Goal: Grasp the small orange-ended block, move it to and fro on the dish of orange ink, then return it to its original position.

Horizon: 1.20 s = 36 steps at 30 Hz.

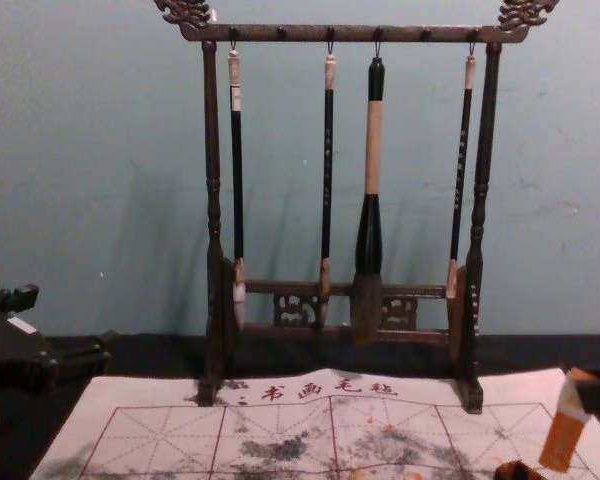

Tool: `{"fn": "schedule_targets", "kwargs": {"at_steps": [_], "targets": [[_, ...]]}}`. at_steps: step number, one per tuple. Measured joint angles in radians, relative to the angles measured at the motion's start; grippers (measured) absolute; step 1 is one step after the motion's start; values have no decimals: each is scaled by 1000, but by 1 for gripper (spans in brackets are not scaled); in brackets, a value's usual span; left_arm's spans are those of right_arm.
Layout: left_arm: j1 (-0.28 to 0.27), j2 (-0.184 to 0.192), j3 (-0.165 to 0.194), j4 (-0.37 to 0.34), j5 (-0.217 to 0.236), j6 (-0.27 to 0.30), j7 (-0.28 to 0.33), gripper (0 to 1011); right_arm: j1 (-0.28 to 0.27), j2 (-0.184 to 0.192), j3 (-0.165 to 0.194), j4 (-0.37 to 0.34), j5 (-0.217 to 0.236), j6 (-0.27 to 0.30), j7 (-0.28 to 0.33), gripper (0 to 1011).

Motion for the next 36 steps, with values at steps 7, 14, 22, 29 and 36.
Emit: {"fn": "schedule_targets", "kwargs": {"at_steps": [7, 14, 22, 29, 36], "targets": [[0, 0, 0, 0, 0, 0, 0, 1001, -9, -13, 10, 20, 1, 8, 0, 96], [0, 0, 0, 0, 0, 0, 0, 1001, -2, -26, 9, 40, -2, 13, 10, 96], [0, 0, 0, 0, 0, 0, 0, 1001, 11, -39, 2, 57, -9, 15, 21, 96], [0, 0, 0, 0, 0, 0, 0, 1001, 30, -53, -10, 76, -17, 16, 30, 96], [0, 0, 0, 0, 0, 0, 0, 1001, 48, -66, -23, 96, -23, 16, 40, 96]]}}
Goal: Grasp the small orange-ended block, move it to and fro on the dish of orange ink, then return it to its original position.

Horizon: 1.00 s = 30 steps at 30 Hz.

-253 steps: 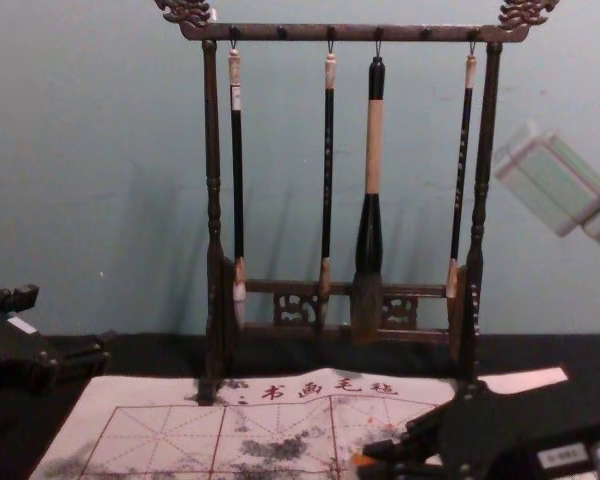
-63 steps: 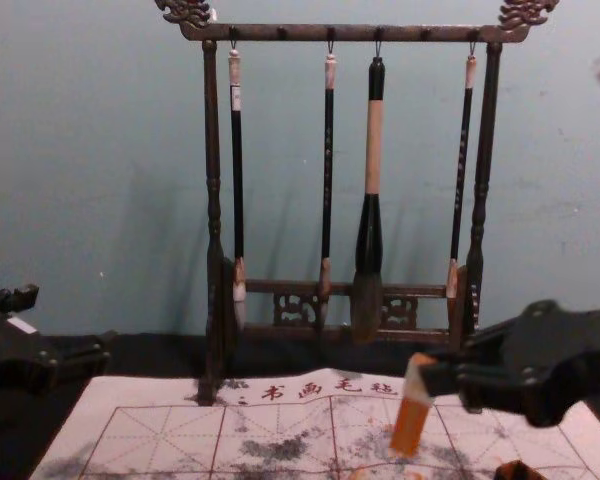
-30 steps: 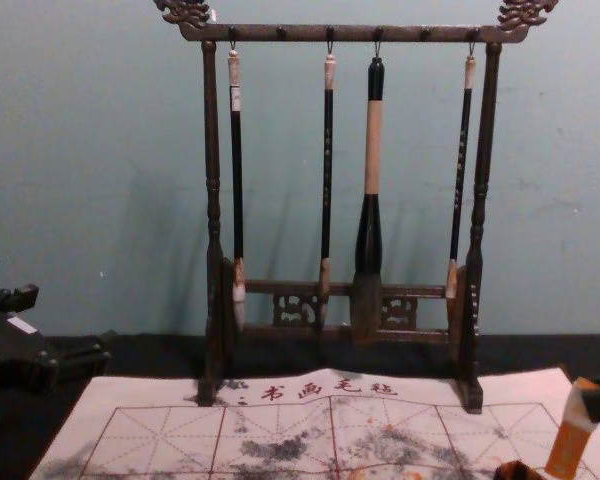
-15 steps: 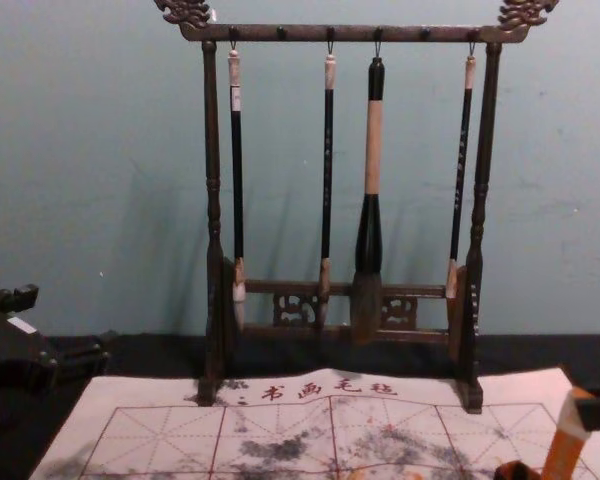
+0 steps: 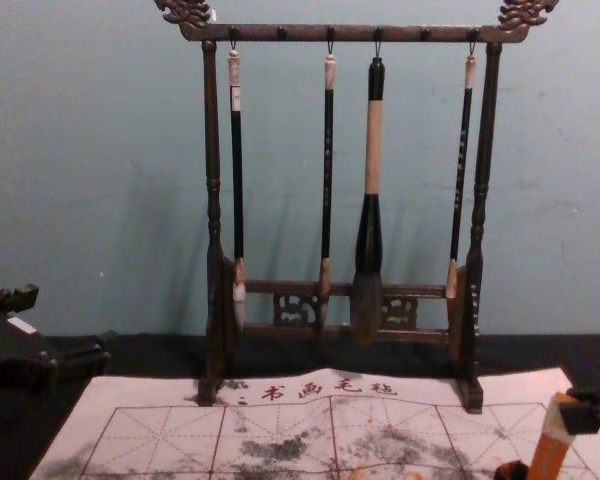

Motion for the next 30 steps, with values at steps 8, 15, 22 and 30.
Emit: {"fn": "schedule_targets", "kwargs": {"at_steps": [8, 15, 22, 30], "targets": [[0, 0, 0, 0, 0, 0, 0, 1001, 22, -16, -21, 31, -6, 2, 12, 96], [0, 0, 0, 0, 0, 0, 0, 1001, 43, -31, -39, 64, -13, 5, 23, 96], [0, 0, 0, 0, 0, 0, 0, 1001, 60, -46, -60, 98, -23, 7, 32, 96], [0, 0, 0, 0, 0, 0, 0, 1001, 70, -55, -71, 119, -26, 7, 39, 96]]}}
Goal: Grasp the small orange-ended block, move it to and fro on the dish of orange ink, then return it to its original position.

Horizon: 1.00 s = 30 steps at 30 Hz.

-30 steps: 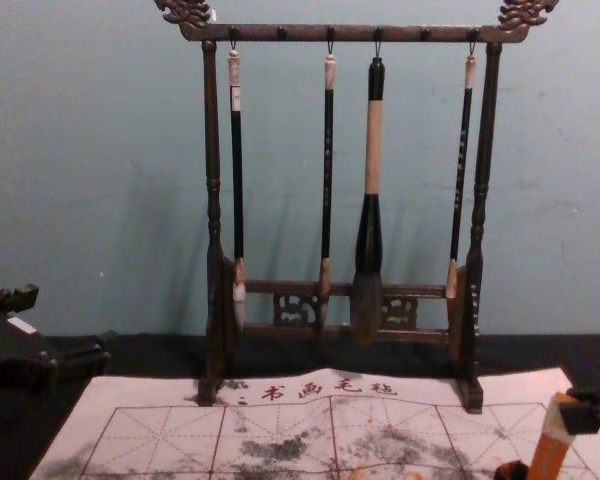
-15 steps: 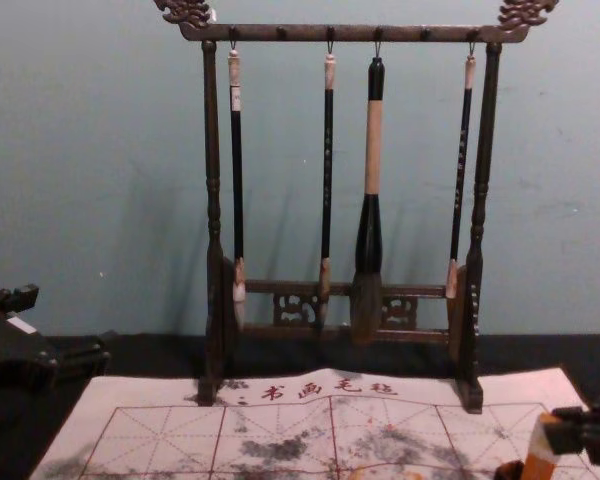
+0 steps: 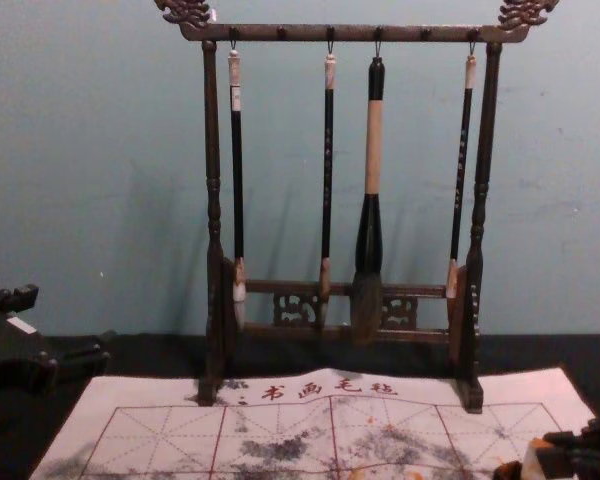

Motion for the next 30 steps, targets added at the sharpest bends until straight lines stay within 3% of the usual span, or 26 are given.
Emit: {"fn": "schedule_targets", "kwargs": {"at_steps": [30], "targets": [[0, 0, 0, 0, 0, 0, 0, 1001, 0, -2, -1, 3, -1, -1, -4, 96]]}}
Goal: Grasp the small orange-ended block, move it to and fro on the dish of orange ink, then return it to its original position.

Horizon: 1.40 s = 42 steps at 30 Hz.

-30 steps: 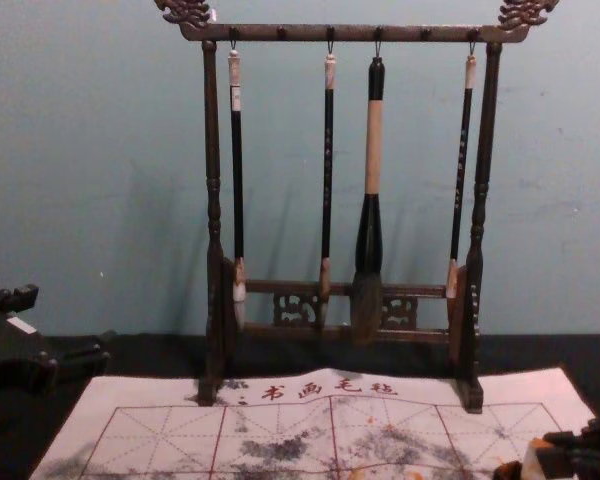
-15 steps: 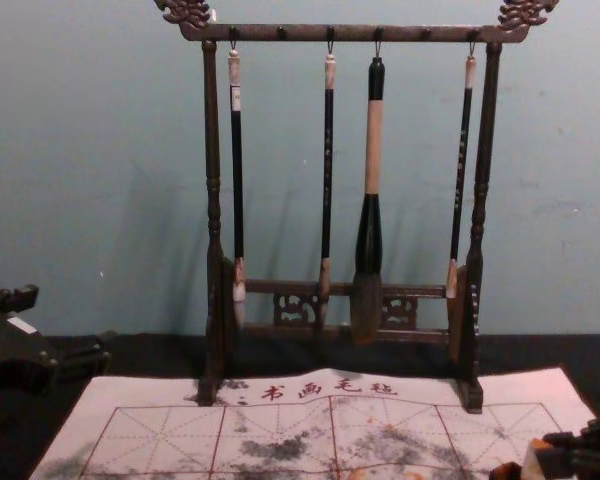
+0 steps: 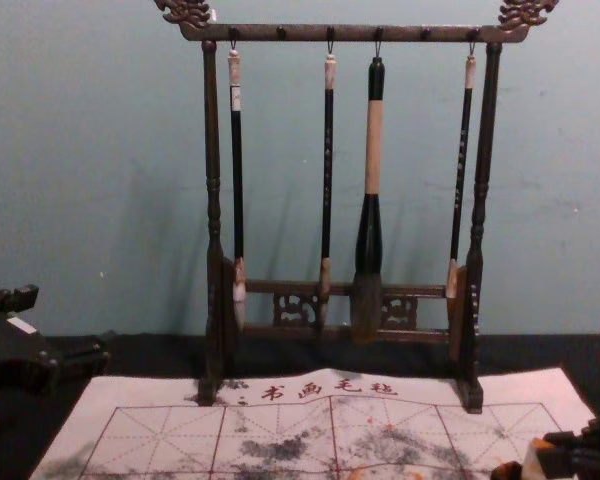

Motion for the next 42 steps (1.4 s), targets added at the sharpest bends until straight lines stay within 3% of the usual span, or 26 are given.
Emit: {"fn": "schedule_targets", "kwargs": {"at_steps": [10, 35, 42], "targets": [[0, 0, 0, 0, 0, 0, 0, 1001, 0, 0, 0, -1, 1, 0, 0, 131], [0, 0, 0, 0, 0, 0, 0, 1001, 0, 0, 0, -1, 1, 0, 0, 938], [0, 0, 0, 0, 0, 0, 0, 1001, 0, 0, 0, -1, 1, 0, 0, 1000]]}}
